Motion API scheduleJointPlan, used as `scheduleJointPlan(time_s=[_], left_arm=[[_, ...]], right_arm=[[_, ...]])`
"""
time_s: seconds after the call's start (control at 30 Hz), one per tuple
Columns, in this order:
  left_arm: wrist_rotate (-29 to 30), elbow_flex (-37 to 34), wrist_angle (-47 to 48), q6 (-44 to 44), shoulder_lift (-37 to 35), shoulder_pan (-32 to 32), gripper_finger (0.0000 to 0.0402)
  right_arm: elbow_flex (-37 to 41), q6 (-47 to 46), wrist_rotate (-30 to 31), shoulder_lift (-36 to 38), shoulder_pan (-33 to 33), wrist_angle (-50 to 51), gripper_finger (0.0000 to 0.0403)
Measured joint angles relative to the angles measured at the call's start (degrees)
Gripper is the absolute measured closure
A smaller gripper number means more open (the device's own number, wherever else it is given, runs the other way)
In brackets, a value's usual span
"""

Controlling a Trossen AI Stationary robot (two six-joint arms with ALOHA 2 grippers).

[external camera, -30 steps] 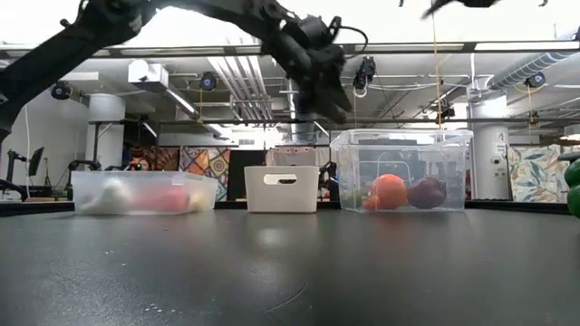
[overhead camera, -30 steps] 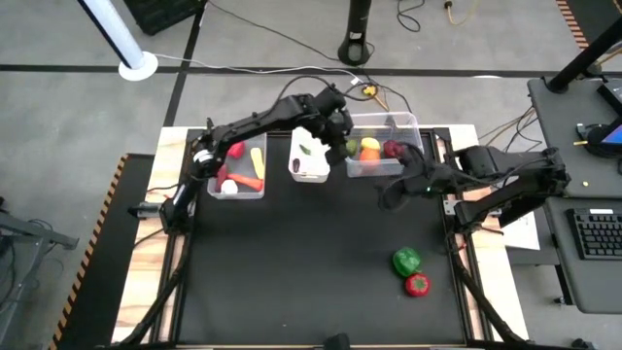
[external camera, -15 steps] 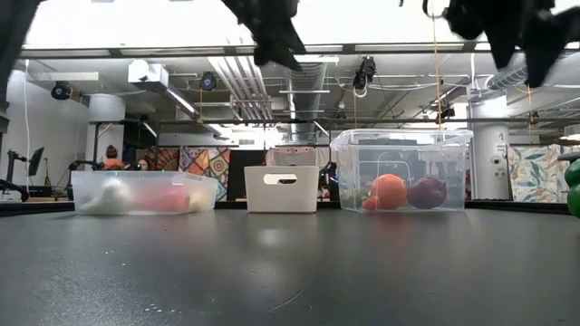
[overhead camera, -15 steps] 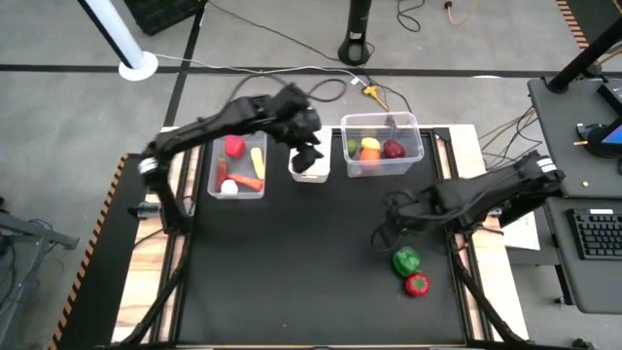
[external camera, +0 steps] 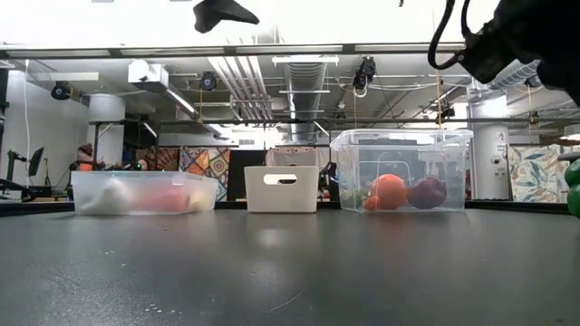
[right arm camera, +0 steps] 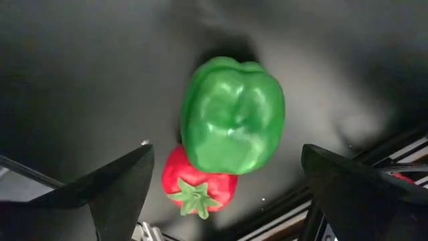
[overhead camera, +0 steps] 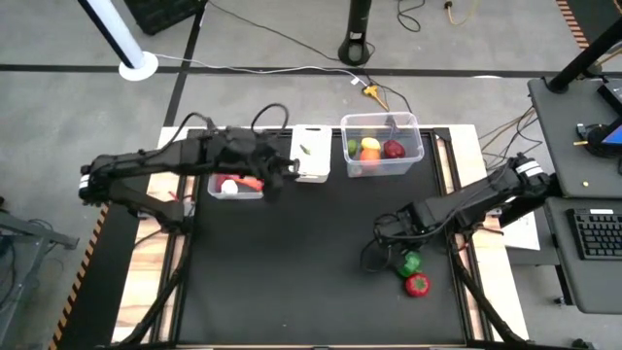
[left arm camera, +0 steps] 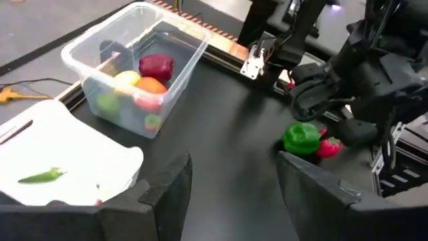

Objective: Sort produce into baskets
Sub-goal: Put the green bell pepper into the left transparent bin

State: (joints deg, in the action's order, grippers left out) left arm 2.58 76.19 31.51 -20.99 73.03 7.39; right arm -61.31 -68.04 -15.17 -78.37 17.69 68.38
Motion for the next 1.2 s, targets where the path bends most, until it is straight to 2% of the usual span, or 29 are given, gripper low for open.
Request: scheduleJointPlan(time_s=[0.23, 0.33, 0.4, 0.5, 0.63, 0.8, 0.9, 1.0, 1.2], left_arm=[[8.96, -3.40, -0.83, -4.45, -4.74, -6.55, 0.0201], [10.39, -3.23, -0.87, -5.27, -5.07, -7.99, 0.0201], [10.41, -2.66, -1.28, -5.35, -5.23, -8.66, 0.0201], [10.33, -2.06, -0.02, -7.32, -5.18, -9.90, 0.0201], [8.76, -2.07, 4.20, -10.59, -5.28, -13.14, 0.0201], [11.85, -2.33, 8.52, -13.49, -5.10, -18.30, 0.0201], [13.73, -3.10, 7.12, -14.20, -4.93, -20.87, 0.0201], [17.14, -4.92, 4.29, -15.14, -5.14, -23.60, 0.0201], [17.90, -10.36, -8.28, -16.86, -5.74, -26.60, 0.0201]], right_arm=[[4.70, 1.45, -0.33, -1.89, 1.19, -4.59, 0.0033], [8.11, 1.26, -1.70, -2.84, 1.25, -8.51, 0.0033], [9.56, 0.66, 0.01, -3.17, 1.24, -10.78, 0.0034], [10.74, 0.09, 2.14, -3.17, 1.18, -14.89, 0.0051], [10.95, -0.97, 1.32, -3.08, 1.18, -17.85, 0.0091], [10.11, -1.28, 1.60, -2.84, 1.15, -17.98, 0.0116], [7.89, -0.36, 5.20, -1.75, 0.80, -18.70, 0.0113], [5.04, 1.87, 10.83, 0.43, 0.30, -24.36, 0.0110], [1.32, 12.34, 23.33, 5.10, -1.43, -49.27, 0.0109]])
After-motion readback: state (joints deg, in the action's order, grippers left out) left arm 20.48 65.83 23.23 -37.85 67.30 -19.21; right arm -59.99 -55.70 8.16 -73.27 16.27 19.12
